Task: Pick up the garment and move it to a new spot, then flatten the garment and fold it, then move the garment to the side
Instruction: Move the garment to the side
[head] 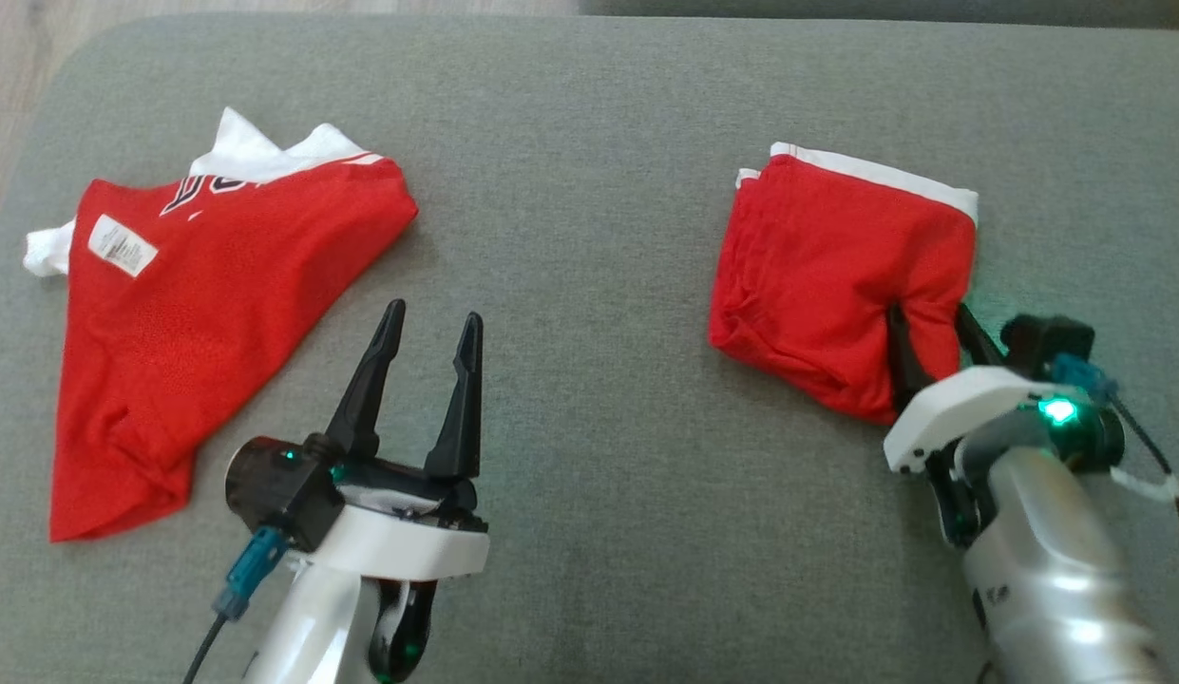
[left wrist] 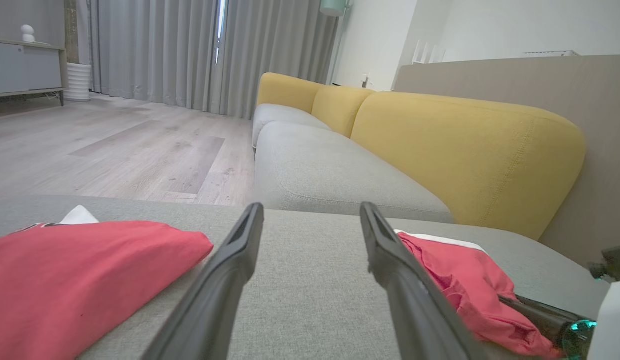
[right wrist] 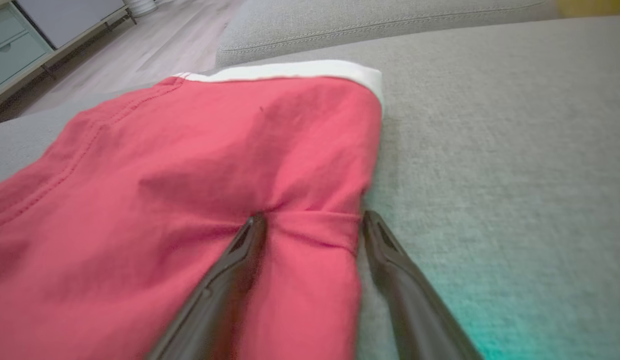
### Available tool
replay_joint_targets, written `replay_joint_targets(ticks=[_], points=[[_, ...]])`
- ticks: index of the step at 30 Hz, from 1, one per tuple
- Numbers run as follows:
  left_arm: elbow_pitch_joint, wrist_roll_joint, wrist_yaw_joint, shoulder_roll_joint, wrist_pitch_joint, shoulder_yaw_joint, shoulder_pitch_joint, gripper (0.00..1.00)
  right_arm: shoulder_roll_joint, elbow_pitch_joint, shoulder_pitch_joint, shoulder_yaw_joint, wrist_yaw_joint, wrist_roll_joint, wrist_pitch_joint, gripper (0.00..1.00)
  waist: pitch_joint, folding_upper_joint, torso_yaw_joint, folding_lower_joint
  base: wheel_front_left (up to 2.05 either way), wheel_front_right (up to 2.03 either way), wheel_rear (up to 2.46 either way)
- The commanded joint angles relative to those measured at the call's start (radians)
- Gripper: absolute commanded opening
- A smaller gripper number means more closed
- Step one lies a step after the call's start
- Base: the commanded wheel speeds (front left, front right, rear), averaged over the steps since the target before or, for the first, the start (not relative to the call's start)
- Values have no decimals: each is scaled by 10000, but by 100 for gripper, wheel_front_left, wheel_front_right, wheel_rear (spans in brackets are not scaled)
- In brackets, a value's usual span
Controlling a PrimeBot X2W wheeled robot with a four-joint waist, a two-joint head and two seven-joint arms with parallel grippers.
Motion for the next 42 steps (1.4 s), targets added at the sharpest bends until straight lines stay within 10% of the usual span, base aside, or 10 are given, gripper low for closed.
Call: replay_joint_targets(ticks=[1,2,17,31,42], points=[[-282,-85,15,39,-65,249,-360,100,72,83,-237,400,65,24,112,53,0,0,32,0,0,0,0],[-284,-89,15,39,-65,256,-354,100,72,233,-334,454,65,-48,31,0,3,0,41,0,0,0,0],[-433,-148,14,39,-65,320,-492,100,-307,204,-1270,163,65,-3762,-359,0,-237,0,-514,0,0,0,0],[-649,-349,19,39,-65,109,-855,100,-4682,1340,-2387,4746,65,-2000,823,0,-35,0,-362,0,0,0,0],[-750,-424,18,39,-65,94,-1071,100,-6696,1126,-3070,5486,65,-738,2080,0,482,0,-145,0,0,0,0]])
